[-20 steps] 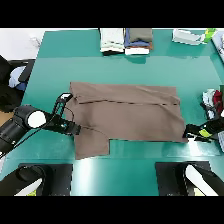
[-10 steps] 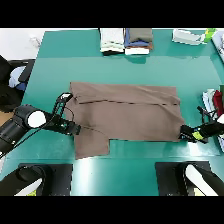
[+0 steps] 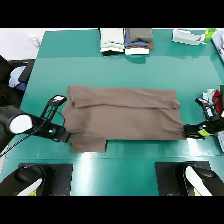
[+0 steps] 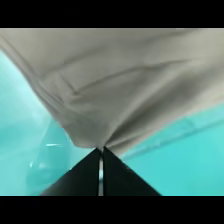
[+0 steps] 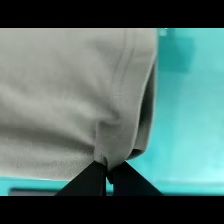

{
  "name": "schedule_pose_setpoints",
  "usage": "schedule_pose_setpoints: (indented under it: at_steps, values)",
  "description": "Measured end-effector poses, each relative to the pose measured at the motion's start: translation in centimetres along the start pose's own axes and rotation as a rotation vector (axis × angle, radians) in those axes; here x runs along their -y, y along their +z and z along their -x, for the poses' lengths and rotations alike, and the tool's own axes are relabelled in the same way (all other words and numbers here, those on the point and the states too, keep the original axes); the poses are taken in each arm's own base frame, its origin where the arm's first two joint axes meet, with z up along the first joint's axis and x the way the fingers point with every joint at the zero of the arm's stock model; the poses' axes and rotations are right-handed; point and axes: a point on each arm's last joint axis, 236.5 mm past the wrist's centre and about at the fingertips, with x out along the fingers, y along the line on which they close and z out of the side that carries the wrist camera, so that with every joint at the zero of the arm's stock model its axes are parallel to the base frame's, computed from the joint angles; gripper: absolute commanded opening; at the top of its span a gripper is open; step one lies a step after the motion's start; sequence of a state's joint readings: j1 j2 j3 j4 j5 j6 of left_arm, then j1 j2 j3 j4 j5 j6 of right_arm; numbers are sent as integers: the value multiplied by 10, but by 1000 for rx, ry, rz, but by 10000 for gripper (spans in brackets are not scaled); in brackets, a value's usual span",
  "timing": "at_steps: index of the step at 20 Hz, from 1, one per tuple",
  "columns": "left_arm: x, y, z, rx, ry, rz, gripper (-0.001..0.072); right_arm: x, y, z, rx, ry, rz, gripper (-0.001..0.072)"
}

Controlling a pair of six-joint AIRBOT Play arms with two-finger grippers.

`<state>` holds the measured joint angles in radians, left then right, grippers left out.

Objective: Fold the shirts.

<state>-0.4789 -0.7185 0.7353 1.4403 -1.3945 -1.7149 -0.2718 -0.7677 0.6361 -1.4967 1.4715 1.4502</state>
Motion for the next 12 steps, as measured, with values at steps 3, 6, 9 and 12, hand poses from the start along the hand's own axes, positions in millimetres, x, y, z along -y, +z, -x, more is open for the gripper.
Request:
schedule_pose_setpoints:
  at_steps: [3, 6, 9, 12]
  values:
    - [0, -5, 15, 9, 4, -16, 24, 7, -3, 20, 70, -55, 22, 11]
    - [-2, 17, 24, 70, 23, -48, 25, 12, 5, 34, 114, -83, 28, 11]
    - [-5, 55, 21, 120, 54, -81, 25, 14, 33, 45, 150, -90, 22, 11]
    - [-18, 104, 9, 170, 94, -70, 26, 9, 76, 49, 183, -53, 16, 12]
